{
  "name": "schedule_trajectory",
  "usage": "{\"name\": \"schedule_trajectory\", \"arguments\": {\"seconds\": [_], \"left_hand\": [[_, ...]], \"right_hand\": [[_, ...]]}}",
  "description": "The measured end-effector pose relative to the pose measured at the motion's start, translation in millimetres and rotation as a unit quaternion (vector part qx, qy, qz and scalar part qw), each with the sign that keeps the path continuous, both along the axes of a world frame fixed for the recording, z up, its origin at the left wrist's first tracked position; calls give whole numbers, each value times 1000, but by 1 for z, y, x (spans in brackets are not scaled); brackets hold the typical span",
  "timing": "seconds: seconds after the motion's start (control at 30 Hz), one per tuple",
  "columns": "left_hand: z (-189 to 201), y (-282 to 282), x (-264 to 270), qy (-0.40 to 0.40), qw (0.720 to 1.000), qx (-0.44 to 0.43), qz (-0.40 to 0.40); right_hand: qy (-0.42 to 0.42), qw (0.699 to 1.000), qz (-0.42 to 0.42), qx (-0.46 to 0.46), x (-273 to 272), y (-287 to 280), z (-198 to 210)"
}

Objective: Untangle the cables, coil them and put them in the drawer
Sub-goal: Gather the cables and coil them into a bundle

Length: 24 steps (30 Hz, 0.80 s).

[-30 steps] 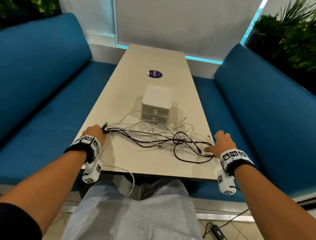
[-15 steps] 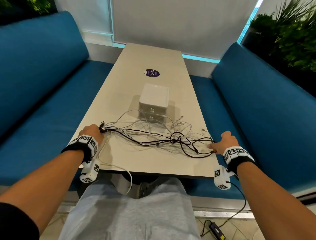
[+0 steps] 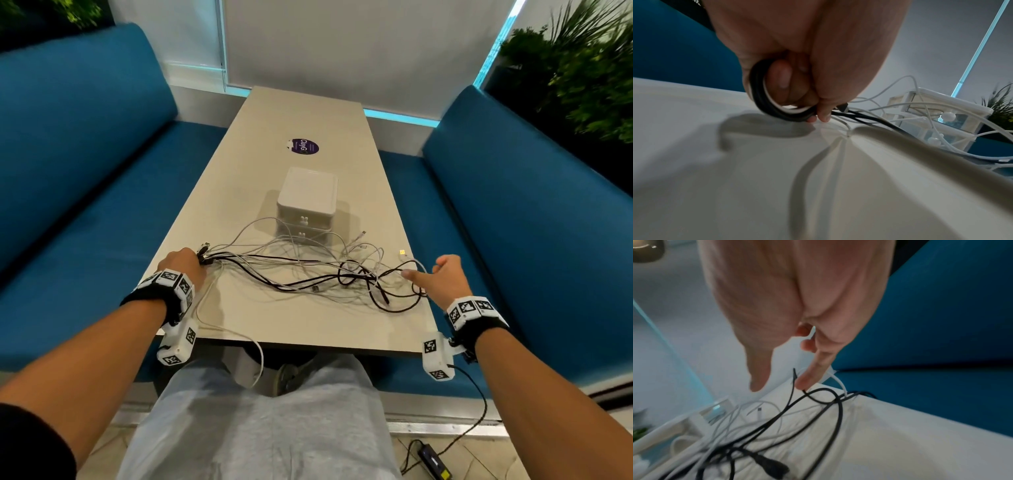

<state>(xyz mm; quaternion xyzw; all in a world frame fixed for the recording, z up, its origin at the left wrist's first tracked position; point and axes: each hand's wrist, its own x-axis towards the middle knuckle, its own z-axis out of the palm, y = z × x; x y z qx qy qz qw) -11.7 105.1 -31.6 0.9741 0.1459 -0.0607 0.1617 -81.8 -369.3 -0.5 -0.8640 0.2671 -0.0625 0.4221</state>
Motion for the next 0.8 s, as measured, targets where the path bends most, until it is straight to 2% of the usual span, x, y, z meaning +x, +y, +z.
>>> {"name": "schedule_trajectory", "arguments": {"seconds": [0.1, 0.17, 0.23, 0.33, 0.43, 0.5, 0.53, 0.6, 0.67, 0.7, 0.8], "left_hand": [[-1, 1, 0, -2, 1000, 1, 0], [-1, 1, -1, -3, 1000, 2, 0], [-1, 1, -1, -6, 1000, 1, 0], [-2, 1, -2, -6, 1000, -3, 4], [-3, 2, -1, -5, 1000, -6, 7], [-3, 3, 0, -2, 1000, -7, 6], [-3, 3, 0, -2, 1000, -7, 5], [-4, 3, 0, -5, 1000, -7, 1], [-3, 2, 0, -6, 1000, -5, -5], [-3, 2, 0, -5, 1000, -4, -7], [-5, 2, 0, -3, 1000, 0, -10]], "right_hand": [[-18, 987, 108, -119, -2, 19, 1], [-18, 954, 190, -232, -5, 31, -1], [25, 911, 244, -330, -9, 41, -5], [103, 868, 286, -392, -13, 51, -12], [89, 867, 275, -406, -9, 49, -19], [72, 891, 249, -373, -5, 40, -21], [68, 909, 223, -344, -5, 33, -20], [86, 926, 152, -336, -6, 16, -16], [120, 914, 71, -381, -11, 1, -11], [147, 896, 42, -418, -13, -3, -10], [241, 845, 35, -476, -16, 2, -7]]}}
